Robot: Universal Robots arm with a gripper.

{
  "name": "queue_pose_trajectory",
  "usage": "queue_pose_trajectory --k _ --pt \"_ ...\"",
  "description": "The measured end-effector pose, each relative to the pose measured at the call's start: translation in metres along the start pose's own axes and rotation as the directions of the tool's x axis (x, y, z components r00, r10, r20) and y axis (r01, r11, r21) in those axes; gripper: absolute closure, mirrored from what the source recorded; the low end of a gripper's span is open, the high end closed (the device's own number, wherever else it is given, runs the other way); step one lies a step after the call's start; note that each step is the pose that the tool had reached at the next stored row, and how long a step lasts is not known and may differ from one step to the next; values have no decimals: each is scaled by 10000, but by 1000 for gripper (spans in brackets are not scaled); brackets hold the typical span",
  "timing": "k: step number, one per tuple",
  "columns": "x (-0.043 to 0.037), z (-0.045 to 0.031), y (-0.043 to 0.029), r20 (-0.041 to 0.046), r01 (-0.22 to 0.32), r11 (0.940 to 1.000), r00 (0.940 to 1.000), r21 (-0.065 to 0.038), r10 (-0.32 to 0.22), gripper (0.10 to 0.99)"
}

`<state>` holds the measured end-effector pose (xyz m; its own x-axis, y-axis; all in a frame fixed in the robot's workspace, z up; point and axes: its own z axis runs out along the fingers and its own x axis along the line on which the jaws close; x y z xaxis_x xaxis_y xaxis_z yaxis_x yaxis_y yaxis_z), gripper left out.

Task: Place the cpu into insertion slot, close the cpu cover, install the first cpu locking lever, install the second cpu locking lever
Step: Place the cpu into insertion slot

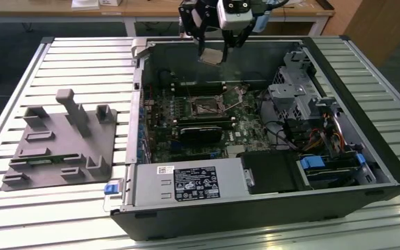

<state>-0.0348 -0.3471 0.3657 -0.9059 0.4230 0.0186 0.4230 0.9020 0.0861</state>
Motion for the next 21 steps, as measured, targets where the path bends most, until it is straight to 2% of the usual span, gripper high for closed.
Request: queue_pose_trajectory --k 6,11,16,21 --pt "0 7 0 80 -893 9960 9960 -13 893 545" --pt "0 15 -1 150 -1693 9856 9854 -33 1693 545" --pt "0 24 -2 223 -2578 9662 9659 -66 2579 545" --pt "-1 32 -3 292 -3431 9392 9388 -105 3433 545"
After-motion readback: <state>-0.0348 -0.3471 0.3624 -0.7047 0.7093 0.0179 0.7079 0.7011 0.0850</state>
